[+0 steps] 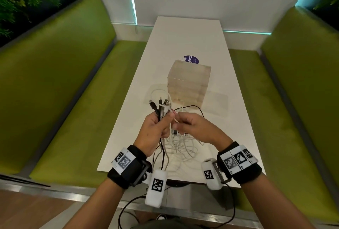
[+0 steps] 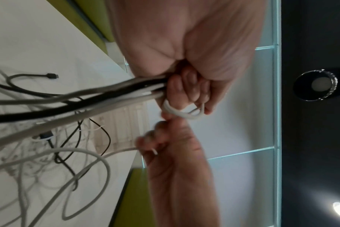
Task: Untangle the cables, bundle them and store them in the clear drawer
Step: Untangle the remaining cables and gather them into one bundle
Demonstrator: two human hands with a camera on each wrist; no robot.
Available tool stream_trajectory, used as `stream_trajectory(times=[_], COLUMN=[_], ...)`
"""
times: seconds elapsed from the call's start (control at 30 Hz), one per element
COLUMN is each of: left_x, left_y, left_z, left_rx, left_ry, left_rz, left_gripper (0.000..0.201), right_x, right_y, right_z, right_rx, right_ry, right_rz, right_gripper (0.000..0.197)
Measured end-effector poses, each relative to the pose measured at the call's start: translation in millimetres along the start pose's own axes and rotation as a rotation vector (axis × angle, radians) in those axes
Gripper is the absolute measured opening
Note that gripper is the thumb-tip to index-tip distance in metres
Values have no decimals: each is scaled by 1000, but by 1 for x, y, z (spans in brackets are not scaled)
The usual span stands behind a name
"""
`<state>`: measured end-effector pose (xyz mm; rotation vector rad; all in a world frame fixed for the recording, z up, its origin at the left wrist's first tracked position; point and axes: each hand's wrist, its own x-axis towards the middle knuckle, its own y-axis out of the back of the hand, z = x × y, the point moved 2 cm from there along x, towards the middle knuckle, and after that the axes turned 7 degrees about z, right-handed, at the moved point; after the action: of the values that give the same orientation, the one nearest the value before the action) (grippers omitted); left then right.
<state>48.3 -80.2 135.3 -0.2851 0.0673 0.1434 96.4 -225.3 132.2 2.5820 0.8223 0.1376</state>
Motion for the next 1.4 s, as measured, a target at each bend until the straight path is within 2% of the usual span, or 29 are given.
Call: stream_trajectory(times=[0.07,0.13,0.23,0.33,0.47,0.57,0.63,0.77,0.83,0.97,1.1,1.2,1.27,1.33,1.4], left_x=[2,4,7,11,19,21,20,13,11,10,10,9,8,10,12], left_y=[0,2,14,28,34,28,18,-4,-8,-7,-7,-5,-2,4,11], left_z=[9,23,49,61,46,22,4,-14,-14,-6,-2,5,15,28,40], left_rx=[-47,-125,-256,-279,-133,103,243,339,313,109,167,99,13,-88,-138], left_ry=[1,-14,-51,-111,-119,-70,-20,20,42,121,106,104,98,86,56], left_rz=[39,73,115,156,239,203,144,13,-8,-17,-34,-2,43,87,109], left_gripper=[18,15,11,11,17,24,29,27,31,32,22,19,32,28,27], right_x=[4,13,19,15,11,11,12,16,15,11,14,17,22,24,22], right_y=[-3,-2,11,28,34,29,23,14,12,9,6,6,7,11,17], right_z=[14,42,86,101,76,44,24,-1,-6,-14,-14,-5,13,40,67], right_rx=[-181,-330,-614,-453,-227,-146,-232,-554,-630,-690,-643,-603,-669,-707,-602], right_ry=[27,12,-148,-168,-88,3,74,203,218,249,219,203,104,-60,-180], right_rz=[-45,-37,-26,106,271,268,253,310,341,402,367,353,257,144,155], right_gripper=[7,10,14,23,24,29,28,20,19,20,12,14,22,18,9])
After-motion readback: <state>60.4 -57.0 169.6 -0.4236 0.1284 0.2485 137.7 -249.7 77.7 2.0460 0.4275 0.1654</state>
